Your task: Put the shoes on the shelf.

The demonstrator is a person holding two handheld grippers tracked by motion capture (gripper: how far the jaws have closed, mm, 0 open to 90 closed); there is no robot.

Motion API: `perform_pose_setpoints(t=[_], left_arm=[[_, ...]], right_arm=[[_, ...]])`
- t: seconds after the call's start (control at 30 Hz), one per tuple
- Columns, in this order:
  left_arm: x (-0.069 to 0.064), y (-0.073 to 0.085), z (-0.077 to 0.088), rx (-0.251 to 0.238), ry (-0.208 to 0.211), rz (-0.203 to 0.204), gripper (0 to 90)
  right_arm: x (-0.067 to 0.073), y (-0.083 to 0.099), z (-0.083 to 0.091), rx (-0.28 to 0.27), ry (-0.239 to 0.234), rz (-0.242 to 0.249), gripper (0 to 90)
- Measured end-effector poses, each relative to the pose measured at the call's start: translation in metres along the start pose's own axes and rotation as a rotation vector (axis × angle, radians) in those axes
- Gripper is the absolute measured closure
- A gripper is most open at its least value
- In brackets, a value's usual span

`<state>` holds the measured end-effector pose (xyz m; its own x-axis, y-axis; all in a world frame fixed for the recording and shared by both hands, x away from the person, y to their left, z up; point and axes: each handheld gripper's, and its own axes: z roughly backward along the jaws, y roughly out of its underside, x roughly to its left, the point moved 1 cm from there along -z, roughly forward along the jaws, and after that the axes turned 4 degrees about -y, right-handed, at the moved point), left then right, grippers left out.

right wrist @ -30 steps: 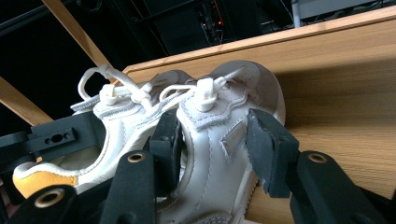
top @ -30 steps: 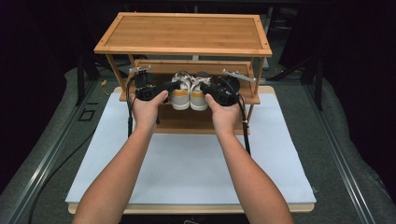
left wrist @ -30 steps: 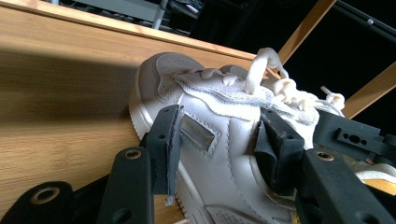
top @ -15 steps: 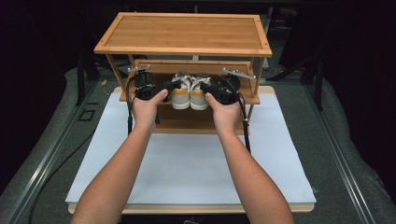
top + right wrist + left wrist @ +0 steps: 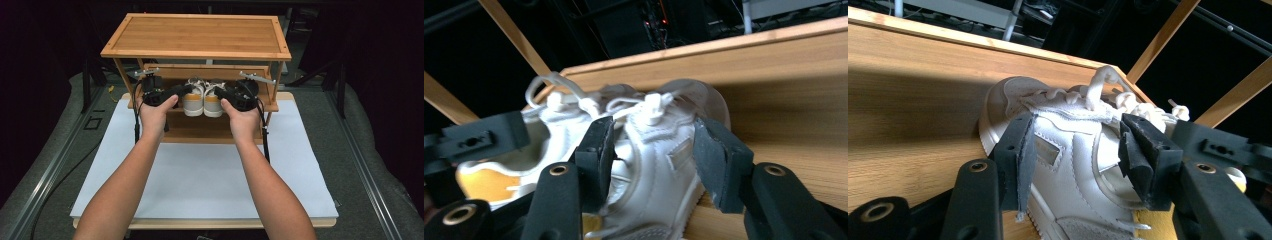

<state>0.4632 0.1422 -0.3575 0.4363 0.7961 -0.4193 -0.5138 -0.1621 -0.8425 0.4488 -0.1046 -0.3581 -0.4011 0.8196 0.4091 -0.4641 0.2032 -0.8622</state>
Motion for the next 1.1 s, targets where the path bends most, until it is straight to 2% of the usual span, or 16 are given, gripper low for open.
perform_pose_setpoints(t=[0.07, 0.1, 0.23, 0.27, 0.6, 0.7, 0.77, 0.83, 0.87, 0.97, 1.1], left_arm=[[0.000, -0.001, 0.002, -0.004, -0.005, -0.006, 49.6], [-0.001, -0.001, 0.004, -0.010, -0.002, -0.003, 49.6], [-0.001, -0.004, 0.012, -0.019, -0.001, -0.017, 50.2], [-0.002, -0.004, 0.013, -0.022, 0.001, -0.016, 51.1], [-0.005, -0.001, 0.032, -0.019, 0.003, -0.046, 55.2], [-0.004, 0.001, 0.037, -0.023, 0.008, -0.055, 58.5], [-0.005, 0.003, 0.040, -0.021, 0.005, -0.061, 61.4], [-0.004, 0.004, 0.041, -0.021, 0.000, -0.068, 64.4], [-0.004, 0.006, 0.041, -0.022, -0.006, -0.069, 66.1], [-0.002, 0.009, 0.042, -0.015, -0.016, -0.079, 71.0], [-0.001, 0.016, 0.041, 0.006, -0.023, -0.099, 78.8]], right_arm=[[0.002, -0.002, 0.004, 0.007, 0.007, 0.008, 50.7], [0.002, -0.002, 0.005, -0.010, -0.005, 0.010, 50.7], [0.002, -0.006, 0.013, -0.008, -0.011, 0.013, 50.7], [0.003, -0.006, 0.014, -0.023, -0.012, 0.011, 50.8], [0.007, -0.003, 0.030, -0.019, -0.004, 0.056, 54.5], [0.008, 0.000, 0.033, -0.024, 0.001, 0.085, 55.7], [0.009, 0.001, 0.037, -0.009, 0.009, 0.110, 57.9], [0.010, 0.002, 0.040, -0.017, -0.002, 0.121, 61.4], [0.010, 0.003, 0.040, -0.028, -0.004, 0.122, 63.6], [0.009, 0.007, 0.042, -0.015, 0.009, 0.147, 71.4], [0.004, 0.015, 0.043, -0.010, 0.017, 0.144, 83.1]])
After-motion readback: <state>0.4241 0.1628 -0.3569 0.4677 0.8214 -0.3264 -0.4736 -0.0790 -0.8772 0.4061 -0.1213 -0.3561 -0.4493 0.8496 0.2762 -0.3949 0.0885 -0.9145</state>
